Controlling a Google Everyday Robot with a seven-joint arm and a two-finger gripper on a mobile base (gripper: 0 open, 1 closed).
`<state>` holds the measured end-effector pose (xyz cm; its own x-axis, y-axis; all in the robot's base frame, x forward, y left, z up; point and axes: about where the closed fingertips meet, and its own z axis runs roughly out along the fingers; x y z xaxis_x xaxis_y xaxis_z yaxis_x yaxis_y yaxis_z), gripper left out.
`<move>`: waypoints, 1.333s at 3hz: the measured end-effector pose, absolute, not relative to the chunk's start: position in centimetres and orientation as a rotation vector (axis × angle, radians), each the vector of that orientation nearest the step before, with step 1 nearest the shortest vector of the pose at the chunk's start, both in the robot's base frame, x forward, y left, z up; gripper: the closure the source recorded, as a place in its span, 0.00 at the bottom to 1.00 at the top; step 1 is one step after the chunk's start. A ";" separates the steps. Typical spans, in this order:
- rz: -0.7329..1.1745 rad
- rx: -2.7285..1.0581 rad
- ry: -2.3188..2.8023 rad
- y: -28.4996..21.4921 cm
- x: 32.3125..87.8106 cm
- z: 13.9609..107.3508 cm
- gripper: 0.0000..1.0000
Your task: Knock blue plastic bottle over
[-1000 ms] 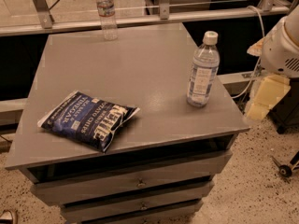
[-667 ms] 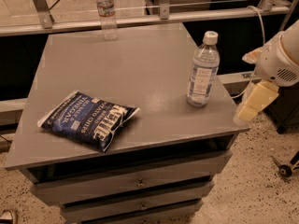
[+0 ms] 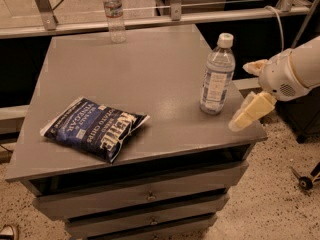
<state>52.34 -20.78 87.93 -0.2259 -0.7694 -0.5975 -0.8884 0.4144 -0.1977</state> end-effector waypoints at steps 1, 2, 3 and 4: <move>0.350 -1.324 1.971 -18.9 54.2 86.6 0.00; 0.417 -1.273 1.935 -17.0 56.0 85.6 0.15; 0.456 -1.244 1.929 -15.7 57.5 85.2 0.39; 0.469 -1.239 1.932 -15.1 58.6 85.2 0.61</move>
Offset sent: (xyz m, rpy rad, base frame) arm 0.0616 0.0610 -0.0342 0.3040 -0.0353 -0.0111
